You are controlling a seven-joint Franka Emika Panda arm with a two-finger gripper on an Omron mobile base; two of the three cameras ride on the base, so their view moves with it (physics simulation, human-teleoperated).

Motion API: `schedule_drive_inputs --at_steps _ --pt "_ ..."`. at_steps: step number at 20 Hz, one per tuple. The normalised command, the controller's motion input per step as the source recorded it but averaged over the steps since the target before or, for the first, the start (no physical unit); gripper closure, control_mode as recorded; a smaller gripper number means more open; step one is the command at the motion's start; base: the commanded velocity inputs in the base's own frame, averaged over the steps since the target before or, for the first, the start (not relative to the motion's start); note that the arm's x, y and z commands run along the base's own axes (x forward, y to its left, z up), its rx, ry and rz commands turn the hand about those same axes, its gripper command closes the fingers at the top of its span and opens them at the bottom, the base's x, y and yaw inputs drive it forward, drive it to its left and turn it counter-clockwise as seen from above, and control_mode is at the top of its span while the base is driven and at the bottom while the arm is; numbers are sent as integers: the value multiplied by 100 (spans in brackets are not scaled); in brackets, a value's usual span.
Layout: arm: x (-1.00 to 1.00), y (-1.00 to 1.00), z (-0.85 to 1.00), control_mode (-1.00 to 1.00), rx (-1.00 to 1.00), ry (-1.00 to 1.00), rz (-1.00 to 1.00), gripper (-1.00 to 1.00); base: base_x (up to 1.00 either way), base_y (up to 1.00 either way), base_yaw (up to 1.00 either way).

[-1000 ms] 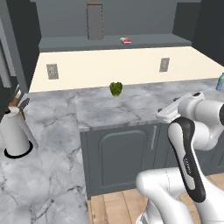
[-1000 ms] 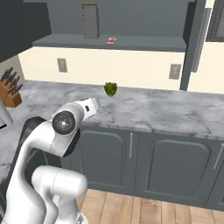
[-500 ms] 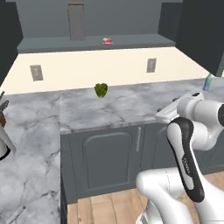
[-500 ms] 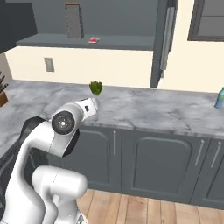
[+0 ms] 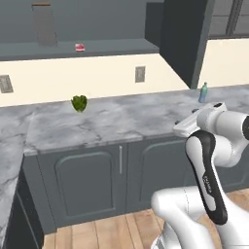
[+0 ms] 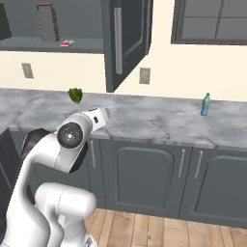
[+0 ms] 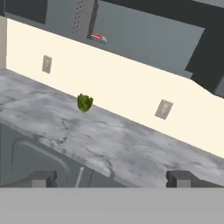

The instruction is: Pick the bar and honey bottle from the counter and place them in the cabinets closest to them.

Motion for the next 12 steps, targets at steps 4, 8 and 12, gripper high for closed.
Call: schedule_drive_inputs --at_steps 4,8,12 --pt "0 0 0 100 0 0 0 -100 -2 -73 -5" --pt "0 0 0 100 0 0 0 -100 -1 -72 -5" --pt "0 0 0 100 0 0 0 -100 0 -72 -4"
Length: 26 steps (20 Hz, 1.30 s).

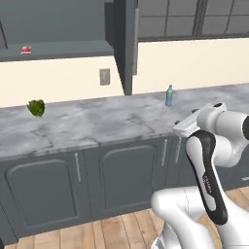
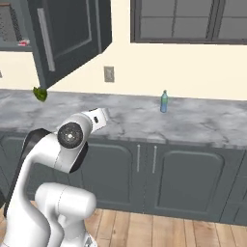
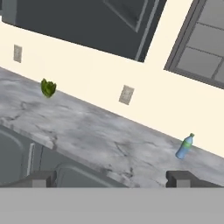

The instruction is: Pick the bar and honey bottle from the counter and place them in the cabinets closest to them.

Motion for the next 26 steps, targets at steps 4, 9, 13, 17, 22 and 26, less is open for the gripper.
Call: schedule_drive_inputs --at_steps 4,9,13,17,22,26 --pt "0 0 0 100 0 0 0 -100 0 -72 -3" --pt "0 0 0 100 0 0 0 -100 0 -74 -2" --pt "0 0 0 100 0 0 0 -100 1 -70 0" --pt "0 0 0 100 0 0 0 -100 8 -64 0" --pt "0 0 0 100 0 0 0 -100 11 -61 0" --pt "0 0 0 100 0 0 0 -100 12 -65 0"
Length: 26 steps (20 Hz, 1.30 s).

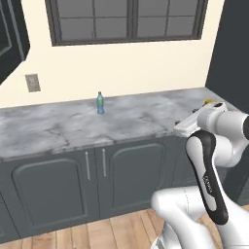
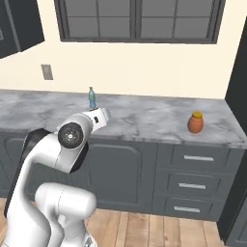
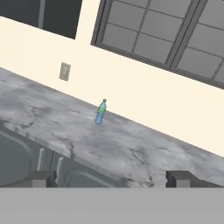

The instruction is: Pick the bar and honey bottle from the counter and place them in the cabinets closest to them.

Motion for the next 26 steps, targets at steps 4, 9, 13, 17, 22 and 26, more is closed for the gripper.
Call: schedule_drive_inputs --at_steps 4,9,13,17,22,26 --pt "0 0 0 100 0 0 0 -100 12 -62 0" --pt "0 0 0 100 0 0 0 -100 9 -55 2" --pt "0 0 0 100 0 0 0 -100 7 -50 4" --pt "0 0 0 100 0 0 0 -100 7 -52 3" --pt "0 0 0 100 0 0 0 -100 1 -57 2" --pt "0 0 0 100 0 0 0 -100 4 -51 0"
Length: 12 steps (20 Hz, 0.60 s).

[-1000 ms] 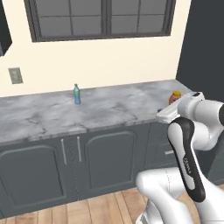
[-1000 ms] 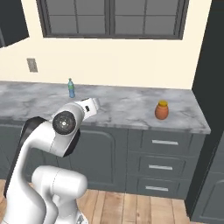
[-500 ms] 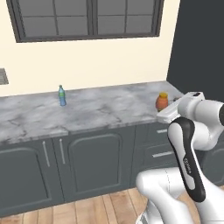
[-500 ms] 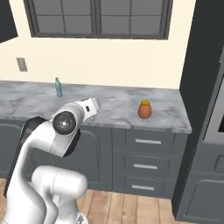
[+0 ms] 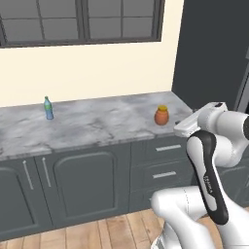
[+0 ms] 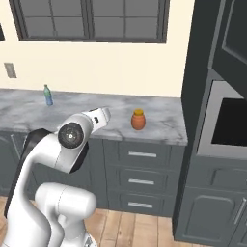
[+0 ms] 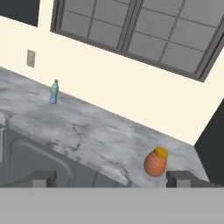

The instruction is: Pick the bar and honey bottle from the counter and place them in the cabinets closest to them.

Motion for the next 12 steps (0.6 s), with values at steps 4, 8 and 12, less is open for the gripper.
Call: schedule_drive_inputs --at_steps 4,8,12 --pt "0 0 0 100 0 0 0 -100 0 -23 0" --pt "0 0 0 100 0 0 0 -100 20 -1 0" --pt "0 0 0 100 0 0 0 -100 52 -5 0"
